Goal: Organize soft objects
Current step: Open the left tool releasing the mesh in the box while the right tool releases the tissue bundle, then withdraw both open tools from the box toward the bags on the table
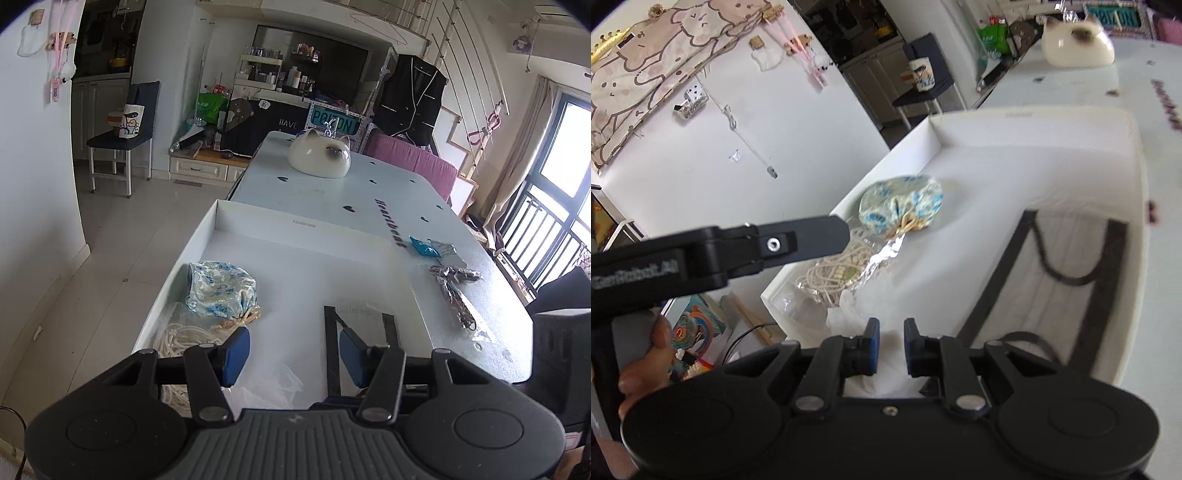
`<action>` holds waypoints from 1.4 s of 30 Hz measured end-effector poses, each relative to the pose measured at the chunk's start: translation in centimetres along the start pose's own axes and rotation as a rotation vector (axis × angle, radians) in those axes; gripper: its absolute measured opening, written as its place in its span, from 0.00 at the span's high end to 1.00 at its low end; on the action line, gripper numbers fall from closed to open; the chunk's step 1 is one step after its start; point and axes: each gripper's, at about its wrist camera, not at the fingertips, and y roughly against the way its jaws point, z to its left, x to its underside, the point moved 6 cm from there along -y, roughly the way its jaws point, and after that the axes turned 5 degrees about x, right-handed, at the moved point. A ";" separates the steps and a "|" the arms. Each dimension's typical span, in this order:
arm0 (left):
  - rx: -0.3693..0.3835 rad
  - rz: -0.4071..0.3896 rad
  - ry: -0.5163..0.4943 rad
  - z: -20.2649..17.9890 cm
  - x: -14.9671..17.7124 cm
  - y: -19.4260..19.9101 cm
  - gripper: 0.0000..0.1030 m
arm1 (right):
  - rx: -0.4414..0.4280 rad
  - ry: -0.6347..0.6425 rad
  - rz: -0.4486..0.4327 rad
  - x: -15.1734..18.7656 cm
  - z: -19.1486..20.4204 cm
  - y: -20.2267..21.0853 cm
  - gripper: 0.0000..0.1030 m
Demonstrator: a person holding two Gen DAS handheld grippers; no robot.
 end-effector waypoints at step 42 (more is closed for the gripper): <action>-0.063 -0.003 -0.078 -3.5 2.5 2.4 0.00 | 0.372 0.009 -0.279 0.7 -6.9 15.3 0.00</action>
